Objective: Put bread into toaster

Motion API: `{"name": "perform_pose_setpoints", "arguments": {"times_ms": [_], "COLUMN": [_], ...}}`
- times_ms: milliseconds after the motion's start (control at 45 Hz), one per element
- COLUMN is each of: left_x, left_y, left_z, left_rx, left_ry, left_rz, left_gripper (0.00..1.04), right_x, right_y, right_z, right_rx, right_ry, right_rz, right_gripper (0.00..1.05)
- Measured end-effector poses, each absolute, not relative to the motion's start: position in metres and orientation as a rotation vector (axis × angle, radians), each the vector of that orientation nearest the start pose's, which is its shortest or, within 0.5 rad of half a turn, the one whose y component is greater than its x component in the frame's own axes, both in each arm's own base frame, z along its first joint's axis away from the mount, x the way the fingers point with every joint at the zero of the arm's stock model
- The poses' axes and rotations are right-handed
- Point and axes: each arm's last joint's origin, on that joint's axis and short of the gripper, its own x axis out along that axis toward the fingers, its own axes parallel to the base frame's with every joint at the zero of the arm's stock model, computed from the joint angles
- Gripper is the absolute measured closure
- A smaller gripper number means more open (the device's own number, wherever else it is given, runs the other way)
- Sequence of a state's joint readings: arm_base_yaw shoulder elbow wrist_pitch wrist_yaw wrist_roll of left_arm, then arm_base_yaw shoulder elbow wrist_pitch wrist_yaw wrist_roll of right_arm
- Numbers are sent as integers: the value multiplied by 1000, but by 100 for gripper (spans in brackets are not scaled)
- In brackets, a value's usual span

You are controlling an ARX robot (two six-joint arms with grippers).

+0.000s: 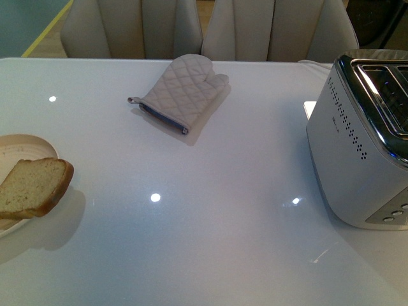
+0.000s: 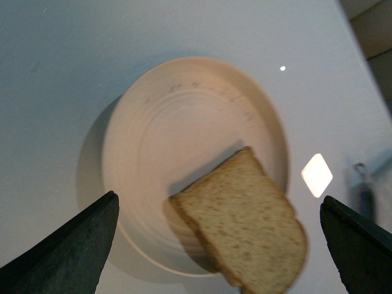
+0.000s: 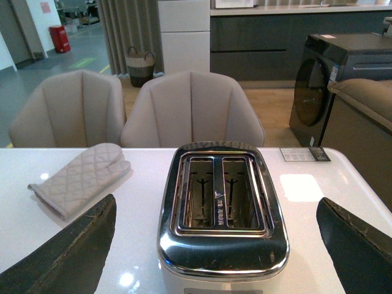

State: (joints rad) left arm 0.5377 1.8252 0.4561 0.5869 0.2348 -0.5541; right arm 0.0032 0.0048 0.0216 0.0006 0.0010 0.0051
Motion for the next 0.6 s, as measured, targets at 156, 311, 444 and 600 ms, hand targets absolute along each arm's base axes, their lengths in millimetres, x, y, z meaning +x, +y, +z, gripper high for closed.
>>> {"name": "perform_pose_setpoints", "arguments": {"times_ms": [156,311,444,600], "left_x": [236,246,255,264], "left_y": [139,148,154,150], "left_z": [17,-11,-20,-34], "left_rx": [-843,-826,-783,-746], "left_ry": [756,816,833,871], "left_rz": [550,582,598,617], "left_gripper": [7,7,7,22], "right_x": [97,97,97,97], "right_y": [0,0,0,0], "right_z": [171,171,171,171], "right_rx": [5,5,5,5], "right_ry": [-17,-17,-17,-17], "right_rz": [3,2,3,3], "right_gripper": [9,9,9,9]}}
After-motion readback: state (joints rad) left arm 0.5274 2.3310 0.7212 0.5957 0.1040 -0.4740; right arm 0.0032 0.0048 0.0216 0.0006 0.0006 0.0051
